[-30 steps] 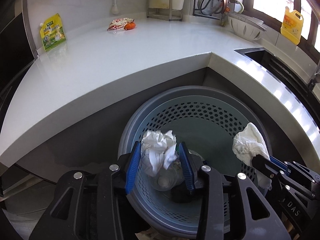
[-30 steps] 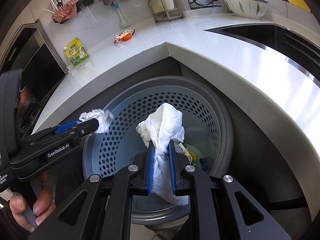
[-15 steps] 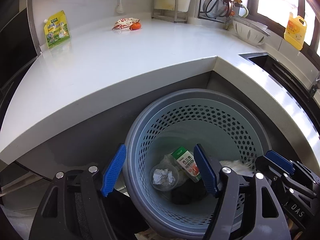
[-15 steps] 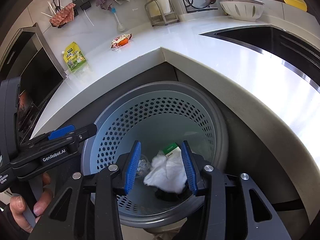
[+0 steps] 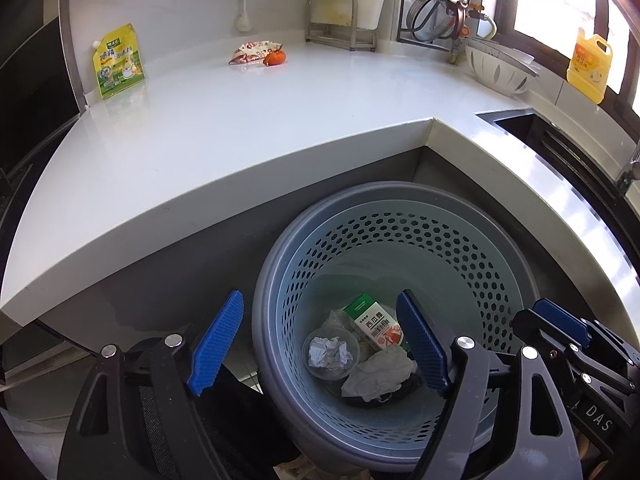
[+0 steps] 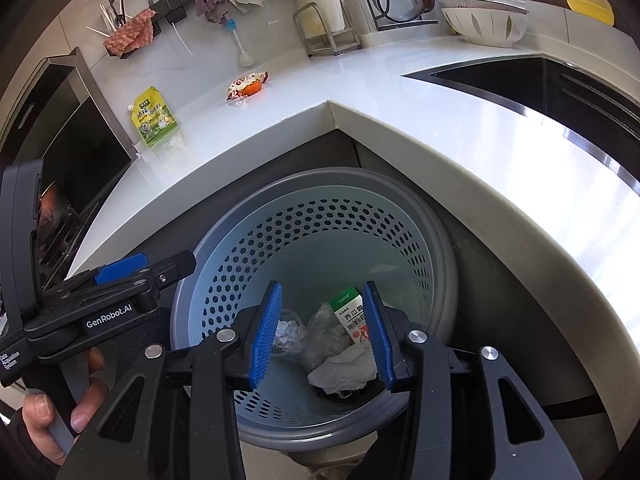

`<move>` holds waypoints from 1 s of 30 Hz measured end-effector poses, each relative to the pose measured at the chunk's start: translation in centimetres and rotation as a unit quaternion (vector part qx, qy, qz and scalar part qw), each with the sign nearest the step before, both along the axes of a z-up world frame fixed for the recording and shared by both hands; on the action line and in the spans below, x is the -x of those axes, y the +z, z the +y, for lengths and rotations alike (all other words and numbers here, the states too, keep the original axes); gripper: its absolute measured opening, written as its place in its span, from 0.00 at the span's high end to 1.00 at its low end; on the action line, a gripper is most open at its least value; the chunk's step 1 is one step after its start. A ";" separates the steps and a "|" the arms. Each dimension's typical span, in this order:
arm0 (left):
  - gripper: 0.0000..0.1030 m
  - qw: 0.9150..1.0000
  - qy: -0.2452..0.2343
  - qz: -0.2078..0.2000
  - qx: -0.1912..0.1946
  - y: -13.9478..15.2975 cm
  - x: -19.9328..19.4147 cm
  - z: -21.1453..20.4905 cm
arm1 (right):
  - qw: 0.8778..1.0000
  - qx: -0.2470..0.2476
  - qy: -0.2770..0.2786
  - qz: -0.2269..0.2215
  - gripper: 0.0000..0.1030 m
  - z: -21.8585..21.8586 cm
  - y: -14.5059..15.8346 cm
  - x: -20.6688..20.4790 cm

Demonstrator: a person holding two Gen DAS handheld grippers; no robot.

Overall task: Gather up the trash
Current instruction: 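Move both tools back over the counter toward the orange peel and wrapper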

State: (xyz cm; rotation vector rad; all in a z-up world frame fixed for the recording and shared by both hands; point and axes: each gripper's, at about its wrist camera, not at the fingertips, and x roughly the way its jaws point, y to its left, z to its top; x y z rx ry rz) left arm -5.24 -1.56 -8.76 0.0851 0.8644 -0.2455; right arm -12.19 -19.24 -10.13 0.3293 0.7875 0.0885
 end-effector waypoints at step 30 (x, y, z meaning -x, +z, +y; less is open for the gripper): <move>0.07 0.993 0.072 -0.083 0.038 8.2 -8.1 9.2 | 0.997 0.007 0.044 -0.059 0.39 3.5 8.7 -9.0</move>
